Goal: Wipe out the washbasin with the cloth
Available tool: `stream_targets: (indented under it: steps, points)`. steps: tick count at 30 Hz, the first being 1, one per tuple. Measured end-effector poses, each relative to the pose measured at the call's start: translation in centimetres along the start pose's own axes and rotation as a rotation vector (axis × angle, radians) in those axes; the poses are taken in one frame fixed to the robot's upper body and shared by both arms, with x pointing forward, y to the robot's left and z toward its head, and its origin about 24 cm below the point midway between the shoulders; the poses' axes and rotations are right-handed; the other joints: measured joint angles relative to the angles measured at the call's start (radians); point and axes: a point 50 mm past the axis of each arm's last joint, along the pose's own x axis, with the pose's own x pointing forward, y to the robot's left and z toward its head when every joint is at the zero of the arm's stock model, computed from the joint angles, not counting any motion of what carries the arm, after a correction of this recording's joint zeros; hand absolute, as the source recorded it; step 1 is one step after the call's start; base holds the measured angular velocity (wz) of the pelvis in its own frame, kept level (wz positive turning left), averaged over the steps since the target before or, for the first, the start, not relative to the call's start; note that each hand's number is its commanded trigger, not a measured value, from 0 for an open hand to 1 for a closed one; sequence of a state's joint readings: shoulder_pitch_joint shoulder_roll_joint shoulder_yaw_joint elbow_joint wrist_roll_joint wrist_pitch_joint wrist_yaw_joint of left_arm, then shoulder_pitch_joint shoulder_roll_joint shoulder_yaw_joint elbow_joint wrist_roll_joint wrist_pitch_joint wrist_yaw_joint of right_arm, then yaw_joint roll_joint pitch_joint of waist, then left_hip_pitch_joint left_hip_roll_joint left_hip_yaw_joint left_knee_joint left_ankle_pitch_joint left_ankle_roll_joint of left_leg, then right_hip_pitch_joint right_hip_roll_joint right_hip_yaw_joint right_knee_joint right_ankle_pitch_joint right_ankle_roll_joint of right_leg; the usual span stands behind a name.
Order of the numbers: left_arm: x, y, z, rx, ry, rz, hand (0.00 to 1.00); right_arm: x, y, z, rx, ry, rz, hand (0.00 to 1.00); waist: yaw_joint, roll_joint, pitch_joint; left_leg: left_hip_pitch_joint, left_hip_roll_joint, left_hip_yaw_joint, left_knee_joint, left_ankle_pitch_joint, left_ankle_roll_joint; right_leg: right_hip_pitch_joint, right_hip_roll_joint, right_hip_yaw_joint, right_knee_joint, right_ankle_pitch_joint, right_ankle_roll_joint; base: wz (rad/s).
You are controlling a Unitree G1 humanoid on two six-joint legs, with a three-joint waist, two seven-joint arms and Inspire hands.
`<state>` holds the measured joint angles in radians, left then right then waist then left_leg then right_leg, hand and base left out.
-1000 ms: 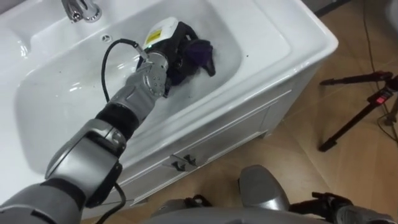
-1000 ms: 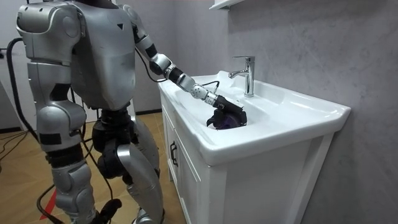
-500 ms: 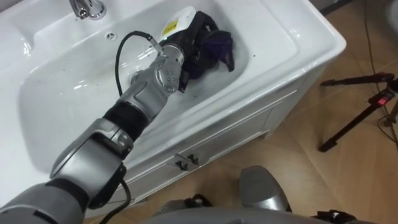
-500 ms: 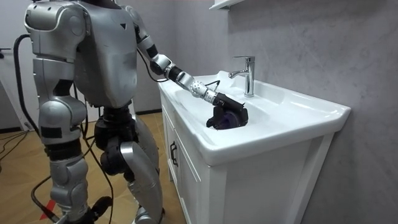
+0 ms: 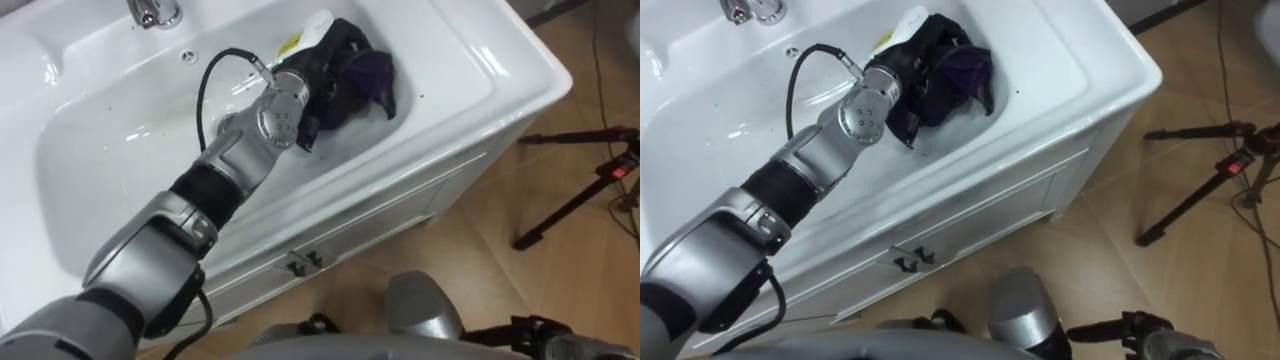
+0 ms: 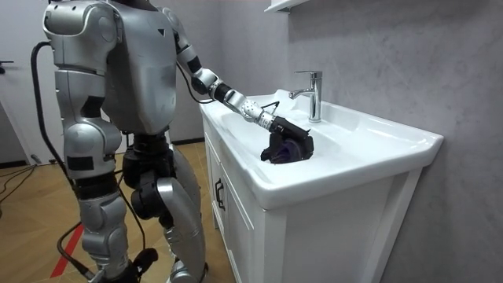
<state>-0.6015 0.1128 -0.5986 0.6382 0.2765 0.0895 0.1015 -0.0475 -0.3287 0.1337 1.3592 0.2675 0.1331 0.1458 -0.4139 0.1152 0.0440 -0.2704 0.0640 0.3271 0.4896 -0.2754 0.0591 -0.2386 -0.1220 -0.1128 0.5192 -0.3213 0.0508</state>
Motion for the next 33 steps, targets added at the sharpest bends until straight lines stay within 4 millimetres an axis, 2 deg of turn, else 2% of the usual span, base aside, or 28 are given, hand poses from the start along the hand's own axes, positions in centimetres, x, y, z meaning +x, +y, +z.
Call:
stream_targets:
  steps: [3, 4, 9, 11, 15, 17, 20, 24, 26, 31, 33]
  points:
    - [0.0, -0.1, -0.4, -0.001, -0.003, 0.012, 1.0, 0.0, 0.1, -0.1, -0.003, -0.003, 0.005, 0.0, 0.0, -0.002, 0.0007, 0.005, -0.003, 0.006, 0.003, 0.0, 0.0, -0.006, -0.002, 0.011, 0.011, 0.0, 0.001, -0.05]
    - [-0.1, -0.2, -0.8, 0.015, 0.003, 0.019, 1.0, 0.0, 0.1, 0.0, -0.002, -0.002, 0.008, 0.0, 0.003, -0.006, 0.0007, 0.014, -0.003, 0.02, 0.002, 0.0, 0.0, -0.007, -0.001, 0.025, 0.02, -0.001, 0.001, -0.27]
    - [-0.5, 0.0, -4.5, 0.105, 0.125, 0.053, 1.0, 0.0, 0.2, 0.1, 0.011, -0.002, 0.016, 0.0, 0.002, -0.013, 0.0013, 0.03, 0.013, 0.06, -0.004, -0.002, 0.0, -0.02, 0.016, 0.076, 0.024, 0.003, 0.0, -0.3]
    - [-1.0, 0.9, -6.6, 0.18, 0.193, 0.071, 1.0, 0.0, 0.1, 0.0, 0.016, 0.001, 0.015, 0.0, 0.003, -0.031, 0.0024, 0.028, 0.017, 0.088, 0.005, -0.002, 0.0, -0.051, 0.019, 0.105, 0.058, 0.001, -0.002, -0.34]
    - [-1.3, 3.3, -8.5, 0.233, 0.268, 0.109, 1.0, 0.0, 0.0, -0.7, 0.029, 0.024, 0.011, 0.0, 0.003, -0.032, 0.0021, -0.032, 0.048, 0.098, 0.047, -0.006, -0.003, -0.11, 0.043, 0.115, 0.068, 0.021, -0.013, -0.22]
    - [-1.4, 5.0, -9.4, 0.285, 0.311, 0.136, 1.0, -0.1, -0.2, -1.2, 0.041, 0.035, 0.008, 0.0, 0.004, -0.034, 0.0027, -0.064, 0.064, 0.111, 0.071, -0.009, -0.002, -0.154, 0.059, 0.142, 0.093, 0.025, -0.013, -0.26]
    - [-2.1, 7.0, -10.8, 0.339, 0.376, 0.17, 1.0, -0.1, -0.1, -1.0, 0.048, 0.027, 0.011, 0.0, 0.006, -0.04, 0.0039, -0.085, 0.07, 0.141, 0.085, -0.01, -0.01, -0.203, 0.07, 0.171, 0.129, 0.025, -0.013, -0.3]
    - [-3.0, 8.7, -12.3, 0.365, 0.435, 0.2, 1.0, -0.1, -0.2, -1.4, 0.052, 0.022, 0.014, 0.0, 0.004, -0.041, 0.0042, -0.113, 0.081, 0.151, 0.1, -0.005, -0.018, -0.25, 0.079, 0.181, 0.159, 0.026, -0.025, -0.18]
    - [-4.1, 9.7, -13.8, 0.391, 0.497, 0.205, 1.0, -0.1, -0.2, -0.8, 0.058, 0.005, 0.012, 0.0, 0.007, -0.038, 0.0029, -0.129, 0.085, 0.136, 0.105, -0.001, -0.024, -0.256, 0.094, 0.183, 0.158, 0.034, -0.037, -0.2]
    - [-5.6, 10.5, -15.6, 0.409, 0.587, 0.2, 1.0, -0.1, 0.0, -0.1, 0.057, -0.015, 0.006, 0.0, 0.017, -0.02, -0.0044, -0.142, 0.1, 0.123, 0.113, 0.006, -0.036, -0.264, 0.114, 0.181, 0.159, 0.035, -0.052, -0.01]
    - [-5.8, 10.5, -15.9, 0.431, 0.608, 0.19, 1.0, -0.1, 0.0, 0.3, 0.056, -0.031, 0.006, 0.0, 0.034, -0.019, -0.003, -0.144, 0.101, 0.121, 0.111, 0.008, -0.04, -0.267, 0.114, 0.176, 0.16, 0.034, -0.058, 0.02]
